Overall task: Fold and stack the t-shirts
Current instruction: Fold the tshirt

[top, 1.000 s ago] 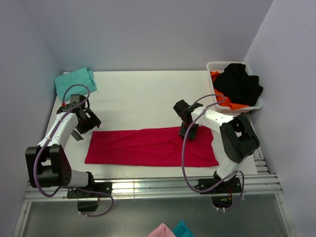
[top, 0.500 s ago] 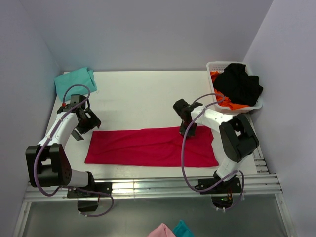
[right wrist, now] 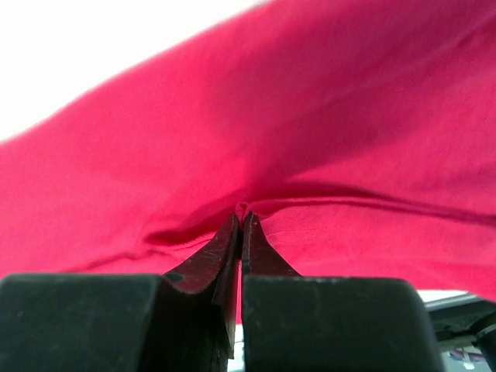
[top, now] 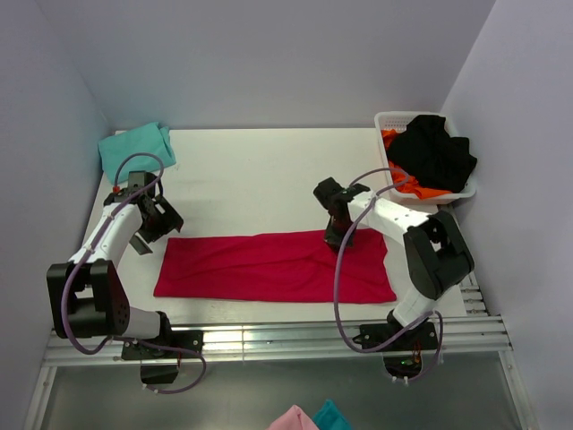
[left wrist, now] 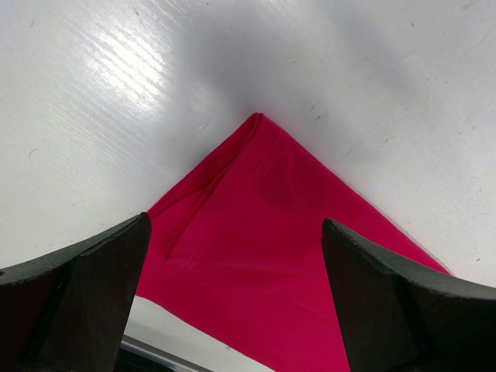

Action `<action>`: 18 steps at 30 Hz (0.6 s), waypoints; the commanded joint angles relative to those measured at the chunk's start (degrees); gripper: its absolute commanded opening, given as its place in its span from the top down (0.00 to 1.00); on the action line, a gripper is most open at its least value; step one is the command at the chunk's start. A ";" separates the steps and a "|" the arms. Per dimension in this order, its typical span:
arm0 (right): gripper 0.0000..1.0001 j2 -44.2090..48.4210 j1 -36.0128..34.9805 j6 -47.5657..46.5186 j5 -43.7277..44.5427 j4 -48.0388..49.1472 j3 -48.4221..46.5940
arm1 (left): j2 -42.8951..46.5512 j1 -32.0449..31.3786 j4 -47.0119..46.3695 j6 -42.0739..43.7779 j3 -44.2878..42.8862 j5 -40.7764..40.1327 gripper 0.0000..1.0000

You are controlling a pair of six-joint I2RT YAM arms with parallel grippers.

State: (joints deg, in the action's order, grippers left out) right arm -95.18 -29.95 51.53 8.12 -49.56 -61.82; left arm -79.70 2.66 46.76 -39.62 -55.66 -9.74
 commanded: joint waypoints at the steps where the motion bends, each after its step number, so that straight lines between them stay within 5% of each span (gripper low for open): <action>1: 1.00 5.08 -2.38 1.64 -0.82 -3.17 0.47 | -0.45 0.16 -1.76 1.03 -2.09 0.16 0.02; 9: 0.99 7.11 -8.18 1.47 -3.28 -5.90 1.26 | -1.68 0.16 -2.38 0.77 -2.35 0.16 0.02; 11: 0.89 7.46 -8.80 0.94 -4.16 -5.99 1.53 | -1.77 0.16 -2.29 0.77 -2.61 0.07 0.02; 12: 0.75 7.55 -9.07 0.68 -4.25 -6.33 1.44 | -1.69 0.16 -2.29 0.77 -2.61 -0.02 0.02; 14: 0.67 7.90 -9.59 0.07 -4.60 -7.30 1.09 | -1.77 0.16 -2.20 0.86 -2.79 -0.11 0.02; 18: 0.33 8.69 -10.65 -1.34 -4.17 -9.94 0.47 | -1.77 0.16 -1.85 1.12 -3.14 -0.81 0.02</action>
State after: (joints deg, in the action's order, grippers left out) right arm -89.17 -39.66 51.18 3.42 -55.99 -61.14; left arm -81.58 2.66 45.47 -39.62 -56.31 -9.80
